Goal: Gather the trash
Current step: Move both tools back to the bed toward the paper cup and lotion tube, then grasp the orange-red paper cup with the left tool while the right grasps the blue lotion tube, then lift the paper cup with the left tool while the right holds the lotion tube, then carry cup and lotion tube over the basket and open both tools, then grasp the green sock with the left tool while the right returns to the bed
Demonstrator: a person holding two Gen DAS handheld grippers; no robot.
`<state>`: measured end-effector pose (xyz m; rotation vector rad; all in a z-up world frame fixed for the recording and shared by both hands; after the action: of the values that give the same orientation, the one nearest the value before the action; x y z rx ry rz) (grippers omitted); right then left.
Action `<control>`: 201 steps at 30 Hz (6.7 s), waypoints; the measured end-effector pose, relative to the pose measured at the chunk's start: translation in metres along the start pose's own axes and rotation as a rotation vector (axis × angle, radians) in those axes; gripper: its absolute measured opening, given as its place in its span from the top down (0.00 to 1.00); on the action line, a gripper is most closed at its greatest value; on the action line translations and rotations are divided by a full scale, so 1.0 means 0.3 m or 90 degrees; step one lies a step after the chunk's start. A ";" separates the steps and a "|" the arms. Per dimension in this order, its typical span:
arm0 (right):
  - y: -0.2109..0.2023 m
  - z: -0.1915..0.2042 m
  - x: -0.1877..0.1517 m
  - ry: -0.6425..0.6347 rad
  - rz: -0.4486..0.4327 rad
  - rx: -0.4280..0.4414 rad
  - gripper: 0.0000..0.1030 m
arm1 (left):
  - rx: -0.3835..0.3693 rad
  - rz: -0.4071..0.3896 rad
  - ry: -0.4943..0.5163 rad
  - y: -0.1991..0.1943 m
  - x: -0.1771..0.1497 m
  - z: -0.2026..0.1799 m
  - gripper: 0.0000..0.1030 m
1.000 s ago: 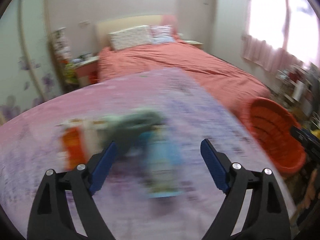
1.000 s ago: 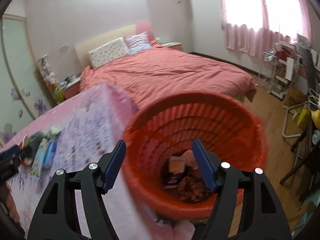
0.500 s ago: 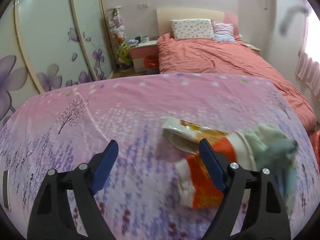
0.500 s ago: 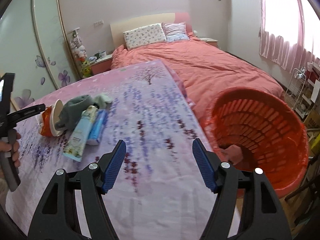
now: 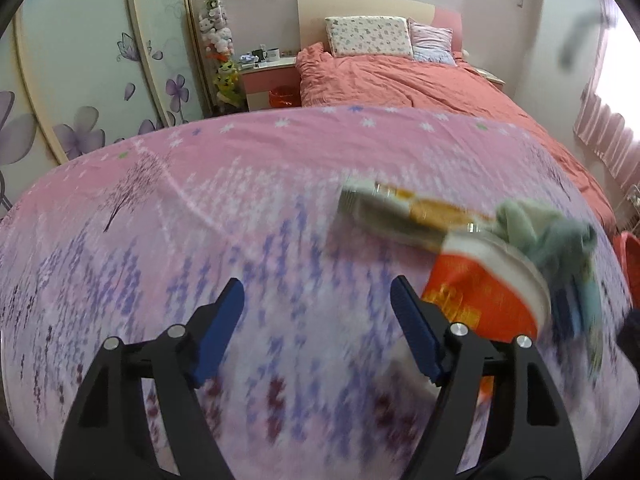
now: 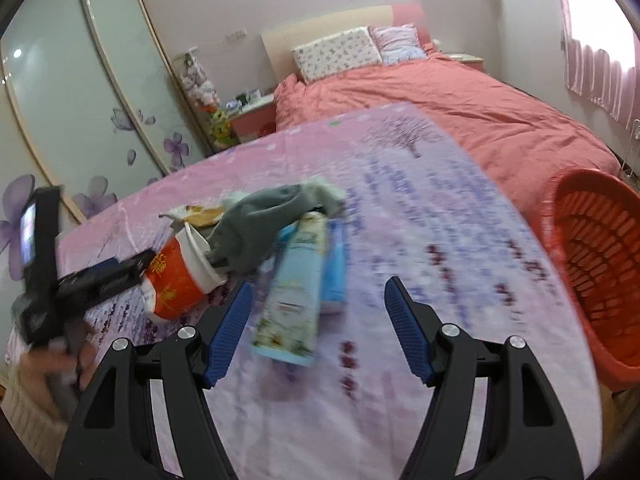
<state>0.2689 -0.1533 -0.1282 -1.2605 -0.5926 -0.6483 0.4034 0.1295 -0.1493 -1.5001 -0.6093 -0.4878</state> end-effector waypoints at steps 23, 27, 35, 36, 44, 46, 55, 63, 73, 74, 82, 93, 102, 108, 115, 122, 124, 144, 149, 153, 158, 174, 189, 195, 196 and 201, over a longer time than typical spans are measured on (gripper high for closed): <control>-0.019 -0.241 -0.082 0.072 0.052 -0.073 0.68 | -0.082 -0.035 0.133 -0.074 -0.083 -0.237 0.04; 0.012 -0.250 -0.076 0.071 0.057 -0.077 0.53 | -0.058 -0.038 0.174 -0.045 -0.086 -0.277 0.04; 0.050 -0.268 -0.039 0.068 0.054 -0.092 0.54 | -0.051 -0.013 0.152 0.026 -0.064 -0.301 0.05; 0.054 -0.269 -0.035 0.063 0.054 -0.098 0.60 | -0.054 -0.007 0.142 0.036 -0.062 -0.301 0.11; 0.021 -0.260 -0.074 0.033 0.052 -0.100 0.73 | -0.061 0.005 0.097 0.003 -0.102 -0.207 0.33; 0.000 -0.244 -0.100 0.026 0.055 -0.082 0.73 | -0.057 0.010 0.084 -0.028 -0.135 -0.161 0.33; -0.007 -0.199 -0.112 0.012 0.058 -0.062 0.72 | -0.028 -0.002 0.035 -0.082 -0.156 -0.064 0.13; 0.009 -0.194 -0.103 -0.003 0.060 -0.077 0.72 | 0.010 -0.009 0.053 -0.041 -0.111 -0.068 0.13; 0.009 -0.198 -0.109 -0.015 0.065 -0.090 0.72 | -0.002 0.016 0.015 0.004 -0.106 0.003 0.21; 0.009 -0.197 -0.110 -0.017 0.066 -0.093 0.72 | -0.005 0.019 0.009 0.007 -0.107 0.007 0.22; 0.011 -0.192 -0.112 -0.027 0.069 -0.105 0.72 | -0.010 0.035 -0.024 0.024 -0.110 0.041 0.25; 0.008 -0.201 -0.114 -0.006 0.063 -0.082 0.72 | -0.021 0.031 -0.045 0.016 -0.119 0.053 0.25; 0.009 -0.196 -0.110 0.002 0.061 -0.072 0.72 | -0.014 0.033 -0.039 0.018 -0.115 0.053 0.25; 0.004 -0.191 -0.116 -0.014 0.064 -0.087 0.72 | -0.019 0.032 -0.024 0.003 -0.128 0.056 0.25; 0.001 -0.189 -0.121 -0.032 0.066 -0.107 0.74 | -0.033 0.020 -0.038 -0.015 -0.128 0.061 0.28; -0.058 -0.180 -0.117 -0.026 0.036 -0.077 0.74 | -0.034 -0.003 -0.017 -0.089 -0.122 0.020 0.28; -0.080 -0.179 -0.106 -0.027 0.026 -0.073 0.74 | -0.040 -0.012 -0.008 -0.128 -0.115 -0.010 0.28; -0.499 -0.554 0.073 0.066 -0.138 -0.131 0.74 | -0.255 -0.077 0.149 -0.497 -0.138 -0.761 0.28; -0.531 -0.707 0.084 0.108 -0.151 -0.146 0.74 | -0.317 -0.061 0.190 -0.512 -0.185 -1.009 0.28; -0.521 -0.820 0.079 0.150 -0.155 -0.148 0.74 | -0.355 -0.043 0.224 -0.497 -0.226 -1.183 0.28; -0.482 -0.938 0.074 0.203 -0.151 -0.137 0.74 | -0.387 -0.023 0.257 -0.455 -0.272 -1.376 0.27; -0.386 -1.081 -0.027 0.256 -0.113 -0.167 0.46 | -0.324 0.021 0.259 -0.254 -0.299 -1.375 0.12; -0.309 -0.779 -0.072 0.111 -0.061 -0.175 0.46 | -0.090 -0.038 0.081 -0.136 -0.068 -0.662 0.26; -0.264 -0.655 -0.079 0.096 -0.039 -0.140 0.46 | -0.072 0.003 0.058 -0.045 -0.050 -0.633 0.51; -0.258 -0.639 -0.079 0.093 -0.036 -0.137 0.46 | -0.074 0.005 0.060 -0.032 -0.049 -0.634 0.59; -0.231 -0.533 -0.078 0.063 -0.024 -0.116 0.46 | -0.099 0.008 0.053 -0.037 -0.056 -0.580 0.91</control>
<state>0.2107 -0.3191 -0.1321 -1.3801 -0.4840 -0.8055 0.3958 -0.0454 -0.1468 -1.6205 -0.5057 -0.5962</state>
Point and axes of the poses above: each gripper's, at about its wrist camera, not at the fingertips, and y roughly the way its jaws point, z to its left, x to its top, the point moved 9 cm from there along y, roughly the way its jaws point, and after that the axes turned 6 degrees about -y, right-handed, at the moved point
